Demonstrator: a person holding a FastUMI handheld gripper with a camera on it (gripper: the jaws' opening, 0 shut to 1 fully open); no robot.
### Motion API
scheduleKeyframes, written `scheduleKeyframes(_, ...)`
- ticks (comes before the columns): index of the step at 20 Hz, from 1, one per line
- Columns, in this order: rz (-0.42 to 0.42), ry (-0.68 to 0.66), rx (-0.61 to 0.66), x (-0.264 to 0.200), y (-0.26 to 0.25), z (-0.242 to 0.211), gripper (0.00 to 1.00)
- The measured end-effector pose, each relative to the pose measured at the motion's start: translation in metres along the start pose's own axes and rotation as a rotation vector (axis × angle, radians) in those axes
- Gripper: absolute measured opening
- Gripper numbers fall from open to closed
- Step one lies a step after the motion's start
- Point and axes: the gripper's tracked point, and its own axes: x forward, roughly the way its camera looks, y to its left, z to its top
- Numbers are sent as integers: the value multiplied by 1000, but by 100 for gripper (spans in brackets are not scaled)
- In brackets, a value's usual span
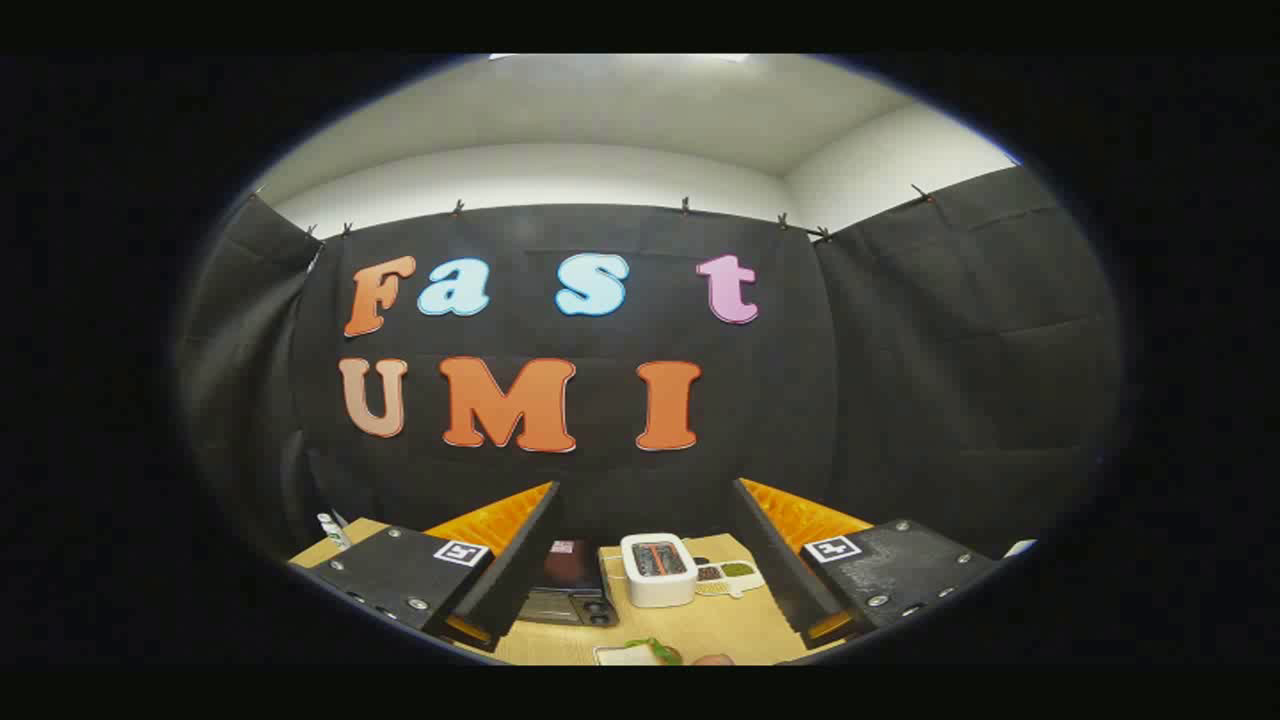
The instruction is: Open the toaster oven, put the food inside, and close the toaster oven door.
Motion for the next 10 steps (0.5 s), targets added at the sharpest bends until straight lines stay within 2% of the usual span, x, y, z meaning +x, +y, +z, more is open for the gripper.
scheduleKeyframes(10,5,6,4,-9,2,0,99)
